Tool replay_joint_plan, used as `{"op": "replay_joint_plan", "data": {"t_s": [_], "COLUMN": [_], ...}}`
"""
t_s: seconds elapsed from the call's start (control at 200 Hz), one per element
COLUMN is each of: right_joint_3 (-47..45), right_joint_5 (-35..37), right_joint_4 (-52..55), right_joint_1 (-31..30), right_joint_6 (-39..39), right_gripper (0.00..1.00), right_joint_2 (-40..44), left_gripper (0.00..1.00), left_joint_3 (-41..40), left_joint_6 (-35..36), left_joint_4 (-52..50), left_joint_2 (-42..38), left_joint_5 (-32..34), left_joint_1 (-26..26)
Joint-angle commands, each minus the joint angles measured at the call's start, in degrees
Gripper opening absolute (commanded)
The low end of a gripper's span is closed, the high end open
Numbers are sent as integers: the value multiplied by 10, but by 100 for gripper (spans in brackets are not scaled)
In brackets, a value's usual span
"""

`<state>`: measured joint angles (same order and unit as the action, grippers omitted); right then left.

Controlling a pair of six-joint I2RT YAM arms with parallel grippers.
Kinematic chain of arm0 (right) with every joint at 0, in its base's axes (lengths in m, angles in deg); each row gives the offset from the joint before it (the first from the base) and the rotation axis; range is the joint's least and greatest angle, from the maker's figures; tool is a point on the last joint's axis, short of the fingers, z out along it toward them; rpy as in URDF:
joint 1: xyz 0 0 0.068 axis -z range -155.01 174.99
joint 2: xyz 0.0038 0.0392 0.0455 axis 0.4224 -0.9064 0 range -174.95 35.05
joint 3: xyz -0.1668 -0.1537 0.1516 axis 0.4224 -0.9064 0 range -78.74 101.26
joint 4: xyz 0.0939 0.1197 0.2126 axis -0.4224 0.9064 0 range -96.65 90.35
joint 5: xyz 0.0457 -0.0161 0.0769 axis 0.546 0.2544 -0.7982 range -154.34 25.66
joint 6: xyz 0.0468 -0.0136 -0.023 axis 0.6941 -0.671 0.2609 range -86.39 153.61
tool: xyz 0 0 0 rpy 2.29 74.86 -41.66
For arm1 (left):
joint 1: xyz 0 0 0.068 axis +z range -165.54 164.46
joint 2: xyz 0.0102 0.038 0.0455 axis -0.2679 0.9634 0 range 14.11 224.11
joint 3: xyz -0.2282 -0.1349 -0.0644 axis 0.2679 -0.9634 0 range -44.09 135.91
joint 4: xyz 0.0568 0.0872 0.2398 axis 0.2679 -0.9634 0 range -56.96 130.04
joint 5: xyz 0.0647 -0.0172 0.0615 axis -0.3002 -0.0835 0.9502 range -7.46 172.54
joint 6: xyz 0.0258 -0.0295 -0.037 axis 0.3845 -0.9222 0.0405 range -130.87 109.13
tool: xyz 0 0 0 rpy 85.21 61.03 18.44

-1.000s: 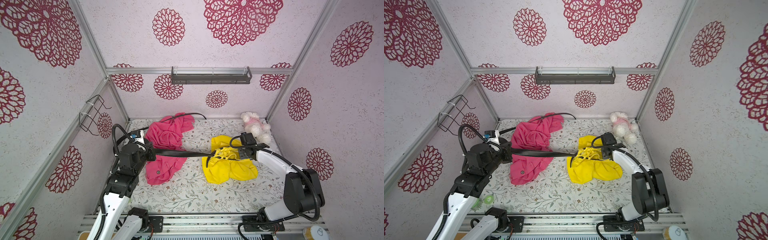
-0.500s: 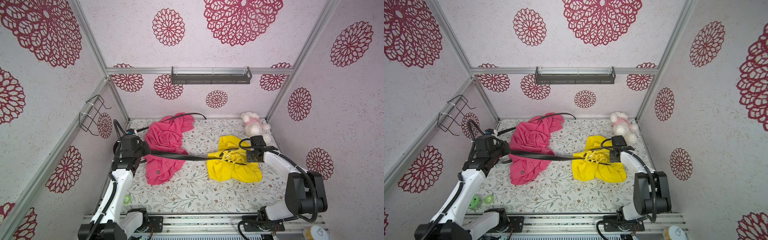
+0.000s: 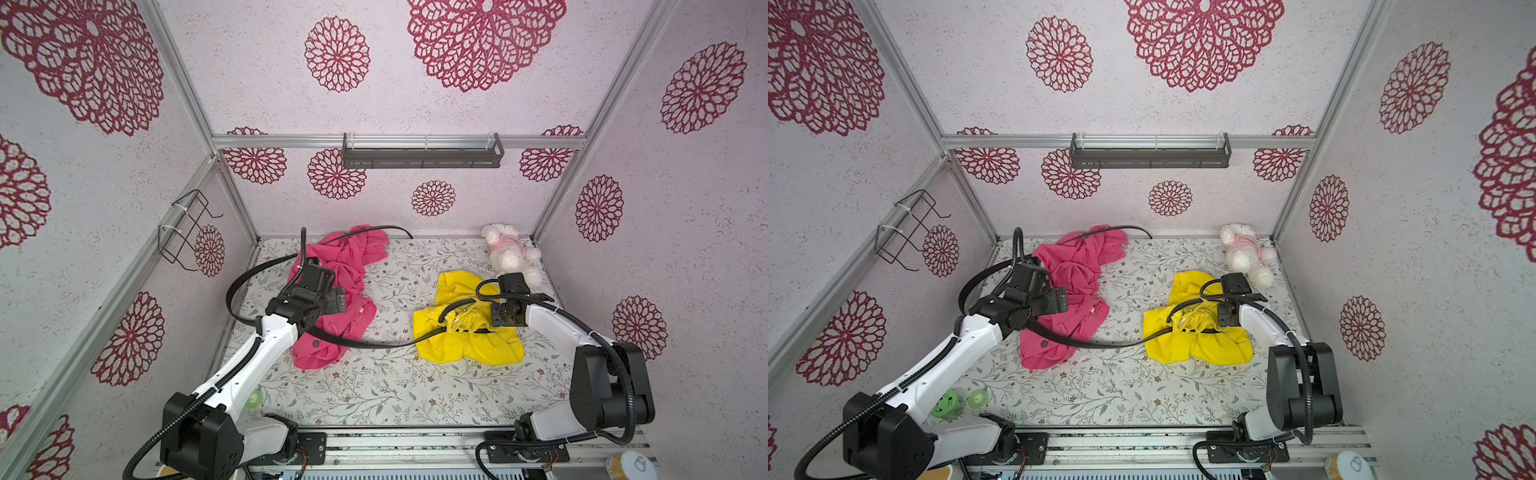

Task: Remove the belt from the trousers

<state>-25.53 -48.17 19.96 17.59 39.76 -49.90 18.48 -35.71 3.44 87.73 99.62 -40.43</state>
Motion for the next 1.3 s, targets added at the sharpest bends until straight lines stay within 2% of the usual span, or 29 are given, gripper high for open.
{"op": "replay_joint_plan", "data": {"t_s": [0.0,0.155,0.315,0.46,0.6,0.781,0.836,0.966,1.046,1.296], "right_joint_3": [3,5,8,10,10,8,8,8,9,12], "right_joint_5": [-2,-6,-13,-17,-19,-20,-20,-20,-18,13], "right_joint_4": [-1,-5,-6,-6,-6,-9,-11,-14,-15,-25], "right_joint_1": [-4,-5,-7,-9,-10,-10,-9,-10,-9,-5], "right_joint_6": [14,15,16,17,17,18,18,18,18,12], "right_gripper": [56,56,56,56,56,56,56,56,57,58], "right_joint_2": [6,3,2,4,8,10,8,5,2,-19], "left_gripper": [97,97,97,100,91,69,59,20,0,0], "left_joint_3": [36,111,203,221,208,189,184,169,156,82], "left_joint_6": [44,124,183,191,178,159,155,147,147,177], "left_joint_4": [-10,18,7,27,55,79,84,85,83,71], "left_joint_2": [35,137,254,316,348,379,383,382,361,221], "left_joint_5": [15,-42,-75,-101,-103,-92,-85,-35,2,135], "left_joint_1": [-74,-176,-255,-289,-298,-301,-302,-302,-301,-299]}}
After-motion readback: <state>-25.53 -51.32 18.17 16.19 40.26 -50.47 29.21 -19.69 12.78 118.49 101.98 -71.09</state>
